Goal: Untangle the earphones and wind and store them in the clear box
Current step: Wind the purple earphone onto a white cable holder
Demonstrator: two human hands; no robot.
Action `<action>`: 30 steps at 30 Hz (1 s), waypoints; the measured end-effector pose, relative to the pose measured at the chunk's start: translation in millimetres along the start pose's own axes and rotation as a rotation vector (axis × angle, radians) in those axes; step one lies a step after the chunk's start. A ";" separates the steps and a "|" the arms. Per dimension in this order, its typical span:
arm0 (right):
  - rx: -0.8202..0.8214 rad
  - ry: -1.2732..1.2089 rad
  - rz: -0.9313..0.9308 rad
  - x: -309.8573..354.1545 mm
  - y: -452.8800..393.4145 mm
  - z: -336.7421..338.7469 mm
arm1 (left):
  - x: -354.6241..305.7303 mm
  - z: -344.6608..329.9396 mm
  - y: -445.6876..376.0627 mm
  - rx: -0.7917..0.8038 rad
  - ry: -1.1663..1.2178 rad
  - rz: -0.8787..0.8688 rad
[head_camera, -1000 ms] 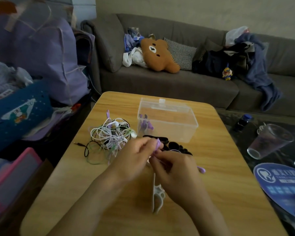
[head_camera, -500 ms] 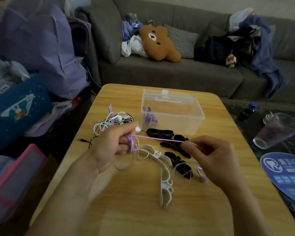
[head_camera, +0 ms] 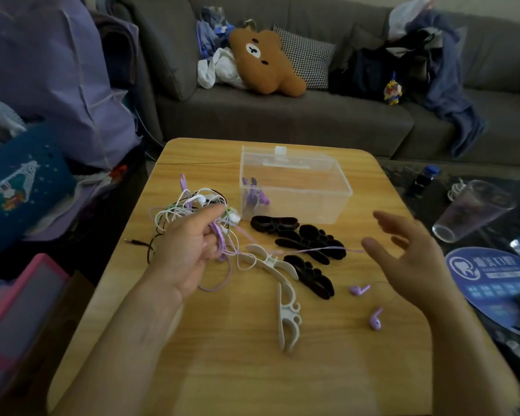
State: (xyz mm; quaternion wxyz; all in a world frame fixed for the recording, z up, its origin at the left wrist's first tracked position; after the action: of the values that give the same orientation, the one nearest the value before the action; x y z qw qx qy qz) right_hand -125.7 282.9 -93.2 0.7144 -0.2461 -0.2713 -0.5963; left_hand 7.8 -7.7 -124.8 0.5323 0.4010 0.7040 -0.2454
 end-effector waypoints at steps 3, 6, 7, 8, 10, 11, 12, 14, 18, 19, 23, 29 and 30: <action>-0.010 -0.153 0.152 33.8 14.9 -14.5 | 4.2 -15.3 8.6 0.089 -0.091 0.019; 0.224 -0.338 0.314 76.6 45.0 -55.1 | 2.4 -25.3 11.4 0.145 -0.137 -0.016; 0.275 -0.371 0.354 85.3 52.4 -67.2 | 0.8 -28.1 11.9 0.169 -0.163 -0.033; 0.302 -0.373 0.378 90.6 56.9 -77.2 | 0.1 -30.5 12.4 0.191 -0.186 -0.042; 0.326 -0.353 0.391 94.7 59.5 -91.1 | 0.7 -32.5 13.2 0.204 -0.158 -0.028; 0.334 -0.358 0.395 95.1 60.2 -94.4 | 1.2 -33.3 14.8 0.193 -0.071 0.009; 0.325 -0.366 0.398 95.5 61.3 -95.2 | 1.3 -35.8 16.7 0.189 0.064 0.053; 0.291 -0.377 0.401 95.2 63.4 -94.4 | -4.8 -41.1 19.4 0.202 0.314 0.077; 0.334 -0.288 0.380 91.4 63.8 -105.3 | -14.9 -37.2 16.9 0.252 0.464 0.003; 0.345 -0.248 0.390 91.4 64.9 -108.0 | -17.1 -37.9 17.2 0.265 0.492 -0.008; 0.357 -0.173 0.438 98.7 72.1 -107.5 | -19.2 -40.4 13.9 0.264 0.369 -0.103; 0.346 -0.188 0.462 100.8 68.8 -91.3 | -10.9 -46.8 13.3 0.284 -0.307 -0.290; 0.344 -0.191 0.462 99.7 67.1 -87.6 | -6.4 -49.4 14.2 0.322 -0.388 -0.274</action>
State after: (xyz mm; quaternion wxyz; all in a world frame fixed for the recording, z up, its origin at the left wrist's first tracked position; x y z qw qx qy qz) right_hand -37.2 163.4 -91.2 0.8335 -0.2316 -0.3713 -0.3373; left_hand -7.1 36.4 -102.1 0.5484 0.3270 0.5884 -0.4961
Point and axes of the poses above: each hand's wrist, its own y-axis away from the middle knuckle, its own z-axis out of the back of the hand, x = y × z, the point moved 8 cm from there along -y, towards the middle knuckle, and after that the axes turned 10 degrees about -z, right-handed, at the moved point
